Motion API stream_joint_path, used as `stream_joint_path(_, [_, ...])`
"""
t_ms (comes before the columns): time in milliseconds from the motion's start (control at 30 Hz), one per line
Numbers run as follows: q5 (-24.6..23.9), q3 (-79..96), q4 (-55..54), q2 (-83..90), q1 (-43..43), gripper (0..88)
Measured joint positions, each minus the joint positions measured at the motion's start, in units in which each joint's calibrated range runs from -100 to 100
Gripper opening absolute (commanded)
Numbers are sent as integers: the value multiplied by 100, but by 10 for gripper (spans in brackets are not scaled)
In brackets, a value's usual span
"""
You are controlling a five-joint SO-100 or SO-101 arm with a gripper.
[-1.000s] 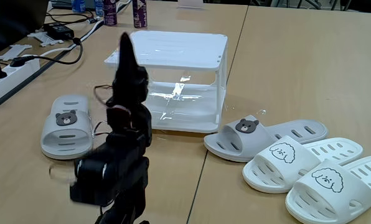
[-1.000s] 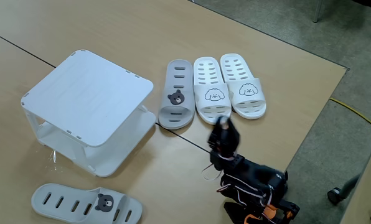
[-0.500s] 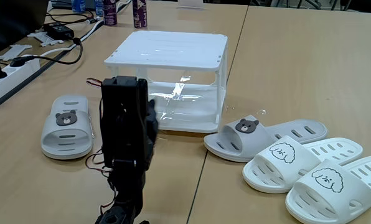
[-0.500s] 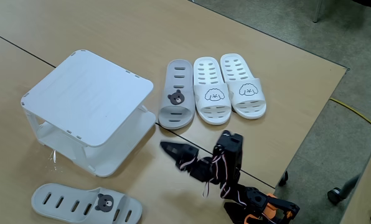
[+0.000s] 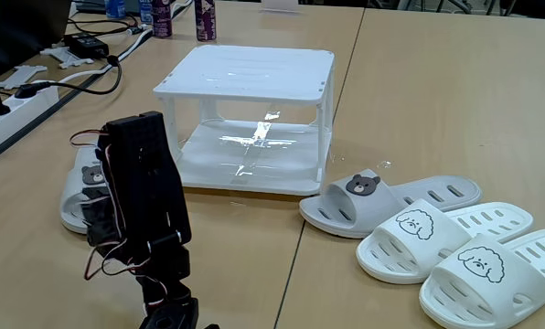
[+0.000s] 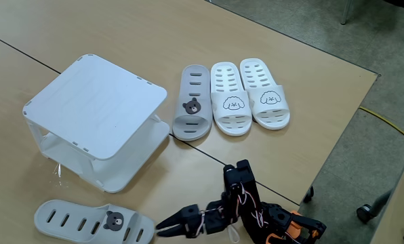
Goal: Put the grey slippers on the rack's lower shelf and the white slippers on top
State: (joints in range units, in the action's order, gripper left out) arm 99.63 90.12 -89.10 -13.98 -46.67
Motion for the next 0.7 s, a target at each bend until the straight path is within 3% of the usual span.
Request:
stream_joint_path(367, [0,-2354,2575,-16,135,159])
stream_joint_path(433, [0,-2453,2773,-16,292,162])
stream_joint_path(567, [0,-2453,2790,-16,539,250])
stream_joint_path(700, [0,-2453,2790,-74,599,253])
